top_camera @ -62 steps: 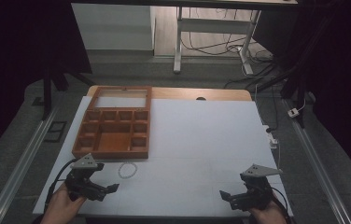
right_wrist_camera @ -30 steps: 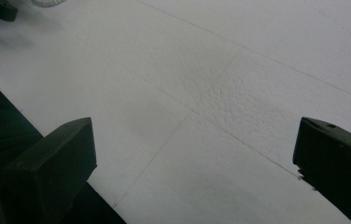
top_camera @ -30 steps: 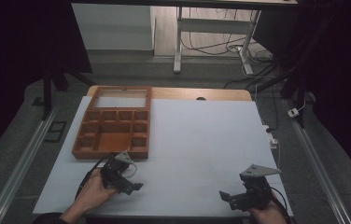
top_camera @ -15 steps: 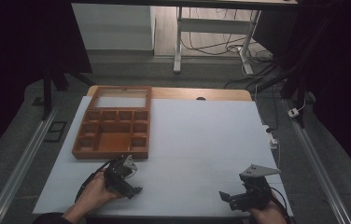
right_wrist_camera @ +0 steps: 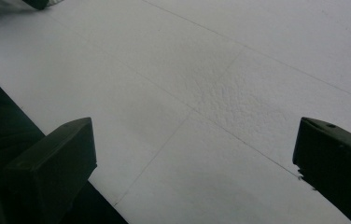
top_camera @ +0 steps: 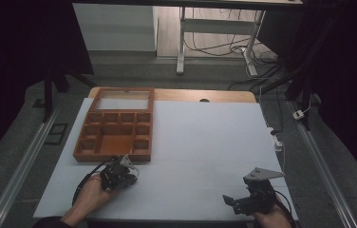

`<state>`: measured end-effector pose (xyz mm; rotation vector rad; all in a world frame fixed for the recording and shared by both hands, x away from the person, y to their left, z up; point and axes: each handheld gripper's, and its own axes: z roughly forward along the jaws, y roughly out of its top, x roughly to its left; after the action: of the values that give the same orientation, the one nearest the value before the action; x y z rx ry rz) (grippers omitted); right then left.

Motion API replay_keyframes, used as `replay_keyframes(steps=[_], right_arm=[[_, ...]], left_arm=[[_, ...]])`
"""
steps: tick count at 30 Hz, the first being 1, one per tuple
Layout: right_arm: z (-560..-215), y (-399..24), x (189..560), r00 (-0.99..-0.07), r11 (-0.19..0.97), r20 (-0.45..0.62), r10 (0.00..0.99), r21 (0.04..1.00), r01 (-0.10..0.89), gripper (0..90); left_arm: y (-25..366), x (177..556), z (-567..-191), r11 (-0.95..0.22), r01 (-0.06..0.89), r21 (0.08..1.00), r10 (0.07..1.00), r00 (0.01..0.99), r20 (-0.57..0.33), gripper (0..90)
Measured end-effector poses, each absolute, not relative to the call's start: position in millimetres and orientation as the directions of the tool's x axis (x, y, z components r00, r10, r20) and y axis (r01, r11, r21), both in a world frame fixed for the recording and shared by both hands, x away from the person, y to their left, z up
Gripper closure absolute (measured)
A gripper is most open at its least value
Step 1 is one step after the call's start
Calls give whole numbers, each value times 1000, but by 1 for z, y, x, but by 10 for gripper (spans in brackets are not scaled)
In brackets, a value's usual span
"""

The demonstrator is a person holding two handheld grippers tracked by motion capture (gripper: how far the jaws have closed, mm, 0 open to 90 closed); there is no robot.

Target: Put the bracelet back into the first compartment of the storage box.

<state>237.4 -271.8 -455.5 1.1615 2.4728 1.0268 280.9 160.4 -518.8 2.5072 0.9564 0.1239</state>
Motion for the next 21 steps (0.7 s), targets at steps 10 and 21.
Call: replay_keyframes(steps=[10, 21], right_arm=[[-456, -271, 237, -664, 444, 89, 742, 677, 587, 0], [-456, -271, 237, -666, 447, 86, 741, 677, 585, 0]], left_arm=[[164, 282, -512, -633, 622, 460, 659, 745, -100, 857], [176, 279, -491, -564, 613, 553, 664, 735, -137, 857]])
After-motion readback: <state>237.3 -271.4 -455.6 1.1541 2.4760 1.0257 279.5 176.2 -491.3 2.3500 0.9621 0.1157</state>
